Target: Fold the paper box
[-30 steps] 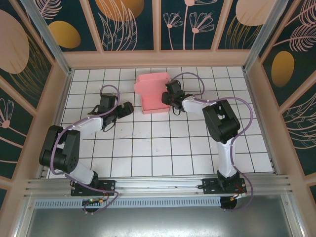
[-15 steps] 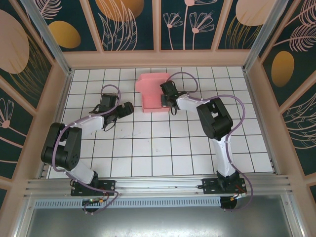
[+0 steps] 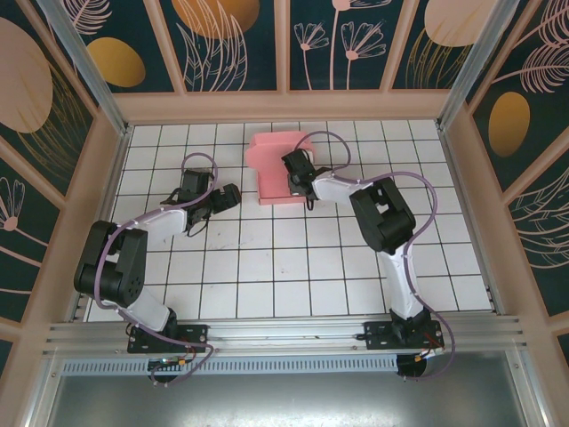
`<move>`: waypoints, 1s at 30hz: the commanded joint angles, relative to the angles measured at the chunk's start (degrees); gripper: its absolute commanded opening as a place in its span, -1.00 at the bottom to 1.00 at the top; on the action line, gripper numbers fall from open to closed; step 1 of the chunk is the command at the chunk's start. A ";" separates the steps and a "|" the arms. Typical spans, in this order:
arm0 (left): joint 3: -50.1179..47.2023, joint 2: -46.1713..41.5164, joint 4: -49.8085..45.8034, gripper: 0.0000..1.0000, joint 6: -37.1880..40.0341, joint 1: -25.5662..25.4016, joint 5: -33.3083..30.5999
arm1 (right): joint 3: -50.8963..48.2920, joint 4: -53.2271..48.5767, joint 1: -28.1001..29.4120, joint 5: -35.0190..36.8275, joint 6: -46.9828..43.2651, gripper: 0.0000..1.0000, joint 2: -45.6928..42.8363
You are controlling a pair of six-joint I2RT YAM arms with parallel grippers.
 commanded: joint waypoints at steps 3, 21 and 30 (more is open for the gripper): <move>1.00 0.06 0.03 0.97 0.87 -0.17 -0.27 | -1.48 -8.29 0.60 2.93 0.02 -1.00 4.61; 0.76 -3.10 5.37 0.98 2.05 -0.24 2.19 | -23.33 6.73 0.48 -3.29 3.68 -0.53 -16.68; 7.89 -4.54 8.68 0.97 21.91 -0.19 8.88 | -33.38 19.11 -3.79 -17.69 -0.52 0.36 -33.01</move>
